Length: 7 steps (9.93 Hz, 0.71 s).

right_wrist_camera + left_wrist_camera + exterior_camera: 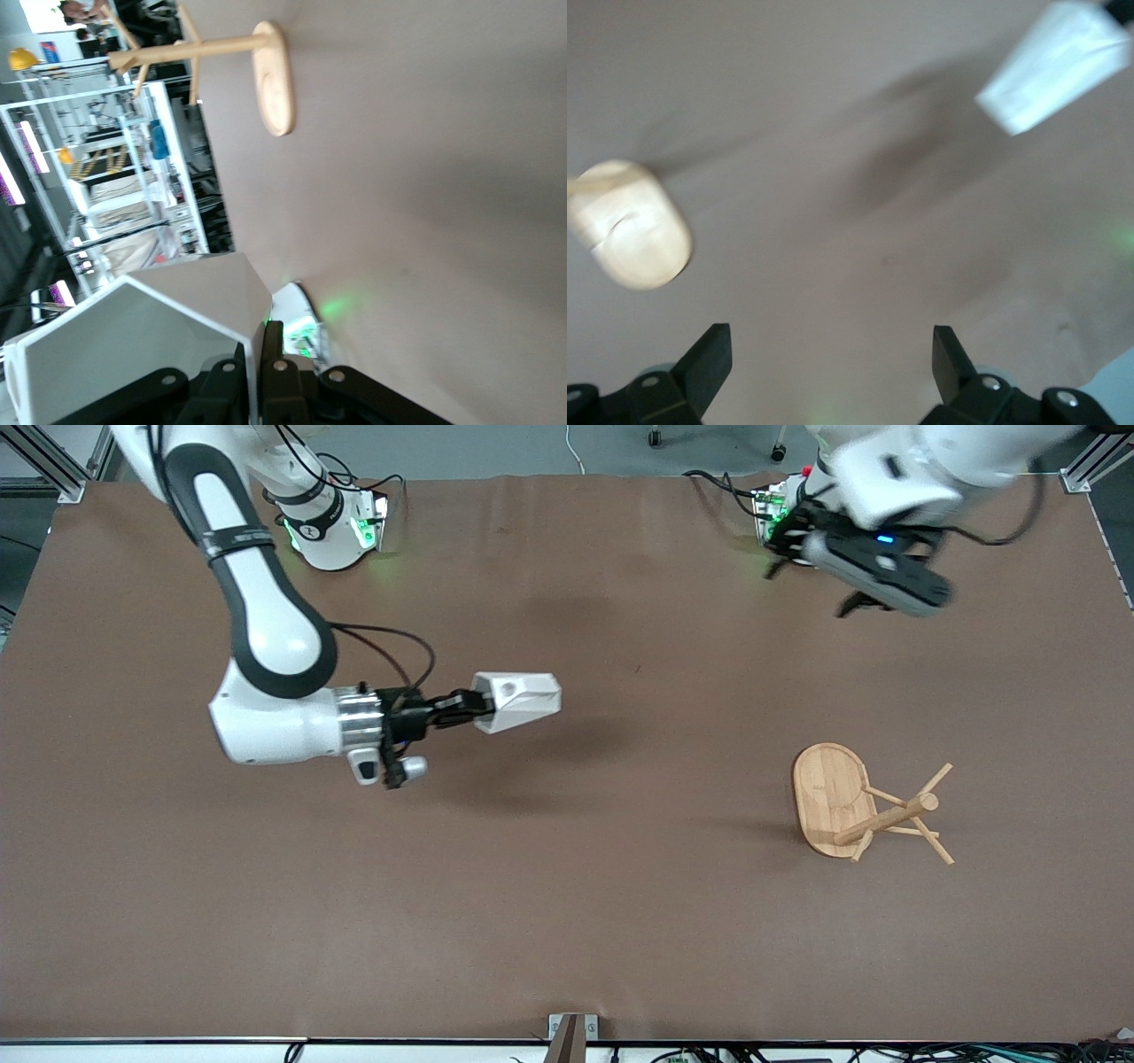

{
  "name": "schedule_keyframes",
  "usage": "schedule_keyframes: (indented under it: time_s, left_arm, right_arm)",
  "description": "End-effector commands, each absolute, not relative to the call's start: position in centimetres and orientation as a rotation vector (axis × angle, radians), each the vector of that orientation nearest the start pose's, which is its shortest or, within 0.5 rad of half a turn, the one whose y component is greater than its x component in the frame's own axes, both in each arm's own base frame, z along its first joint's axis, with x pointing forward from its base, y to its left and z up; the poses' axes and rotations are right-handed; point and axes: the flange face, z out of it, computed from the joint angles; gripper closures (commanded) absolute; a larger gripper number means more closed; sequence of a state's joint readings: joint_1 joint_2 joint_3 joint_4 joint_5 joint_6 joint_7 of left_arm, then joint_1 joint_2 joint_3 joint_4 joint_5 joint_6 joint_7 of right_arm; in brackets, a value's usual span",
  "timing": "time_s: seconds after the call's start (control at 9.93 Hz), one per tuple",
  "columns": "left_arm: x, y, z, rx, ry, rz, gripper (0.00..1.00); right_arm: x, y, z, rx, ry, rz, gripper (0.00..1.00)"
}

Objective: Hang cup on rack
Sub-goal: 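Lift the cup with the right gripper while the left gripper approaches it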

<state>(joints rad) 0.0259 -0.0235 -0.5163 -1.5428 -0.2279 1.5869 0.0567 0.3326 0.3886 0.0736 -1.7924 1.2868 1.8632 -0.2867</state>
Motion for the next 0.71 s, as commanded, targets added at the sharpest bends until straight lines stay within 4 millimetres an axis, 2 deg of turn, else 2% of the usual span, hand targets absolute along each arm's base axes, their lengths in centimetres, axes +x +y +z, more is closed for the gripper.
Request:
schedule_keyframes:
  time_s: [0.0,0.1,0.2,0.4,0.5,0.6]
  left_arm:
    - [47.3,-34.2,61.2,-3.184,1.27,-0.061,0.0]
    - [47.3,-35.5,59.7,-3.12,1.435,-0.154,0.0]
    - [46.9,-36.7,58.5,-3.081,1.51,-0.23,0.0]
    - [46.4,-39.0,57.9,-3.072,1.584,-0.3,0.0]
    - [46.1,-39.7,57.7,-3.059,1.619,-0.302,0.0]
    - [46.7,-39.9,56.9,-3.047,1.66,-0.311,0.0]
  right_arm:
    - [54.9,34.6,37.3,-1.807,0.028,0.427,0.99]
    - [54.1,36.5,37.9,-1.73,0.055,0.449,0.99]
    - [53.6,37.5,38.0,-1.704,0.057,0.462,0.99]
    - [52.6,39.2,38.7,-1.65,0.063,0.477,0.99]
    - [52.4,39.6,38.9,-1.627,0.07,0.478,0.99]
    - [52.3,39.7,39.0,-1.624,0.066,0.483,0.99]
